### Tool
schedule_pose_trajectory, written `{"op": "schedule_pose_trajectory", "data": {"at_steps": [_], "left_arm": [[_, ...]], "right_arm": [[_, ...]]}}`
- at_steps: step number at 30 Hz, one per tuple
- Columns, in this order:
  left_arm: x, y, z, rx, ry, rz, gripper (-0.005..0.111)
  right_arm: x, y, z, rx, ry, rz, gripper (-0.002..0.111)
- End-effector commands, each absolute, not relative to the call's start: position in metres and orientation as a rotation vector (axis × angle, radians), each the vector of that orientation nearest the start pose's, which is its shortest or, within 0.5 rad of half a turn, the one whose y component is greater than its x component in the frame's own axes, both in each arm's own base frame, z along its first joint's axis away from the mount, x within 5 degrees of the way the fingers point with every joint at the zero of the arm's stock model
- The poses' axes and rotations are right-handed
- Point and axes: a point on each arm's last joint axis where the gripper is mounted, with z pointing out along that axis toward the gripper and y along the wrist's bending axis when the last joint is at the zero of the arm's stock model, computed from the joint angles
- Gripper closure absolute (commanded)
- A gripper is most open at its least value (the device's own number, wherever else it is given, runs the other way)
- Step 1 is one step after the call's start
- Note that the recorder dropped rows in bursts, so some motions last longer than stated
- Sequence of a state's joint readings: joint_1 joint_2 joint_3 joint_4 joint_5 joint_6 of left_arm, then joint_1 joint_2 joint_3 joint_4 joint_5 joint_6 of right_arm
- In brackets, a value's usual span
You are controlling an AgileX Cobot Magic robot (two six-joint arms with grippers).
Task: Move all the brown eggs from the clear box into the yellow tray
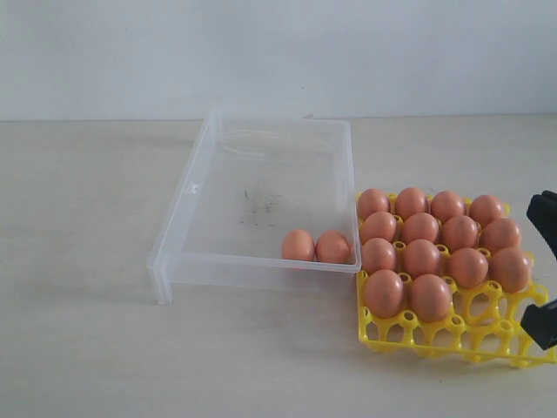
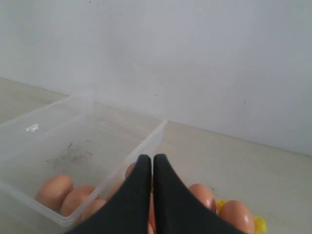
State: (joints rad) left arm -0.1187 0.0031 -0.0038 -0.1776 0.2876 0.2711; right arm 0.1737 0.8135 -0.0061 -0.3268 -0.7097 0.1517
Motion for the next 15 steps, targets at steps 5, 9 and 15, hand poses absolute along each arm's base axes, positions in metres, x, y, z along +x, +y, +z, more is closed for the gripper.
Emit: {"op": "schedule_pose_trajectory", "data": {"at_steps": [5, 9, 15], "left_arm": [[0.054, -0.011, 0.188, 0.235, 1.749, -0.06, 0.103], [0.054, -0.011, 0.188, 0.235, 1.749, -0.06, 0.103], [0.054, -0.011, 0.188, 0.235, 1.749, -0.06, 0.103]], "right_arm": [[0.12, 0.039, 0.197, -0.261, 1.64, 0.327, 0.109], [0.118, 0.043, 0.199, -0.307, 1.612, 0.348, 0.109], [0.113, 0.054, 0.204, -0.474, 1.514, 0.383, 0.109]]}}
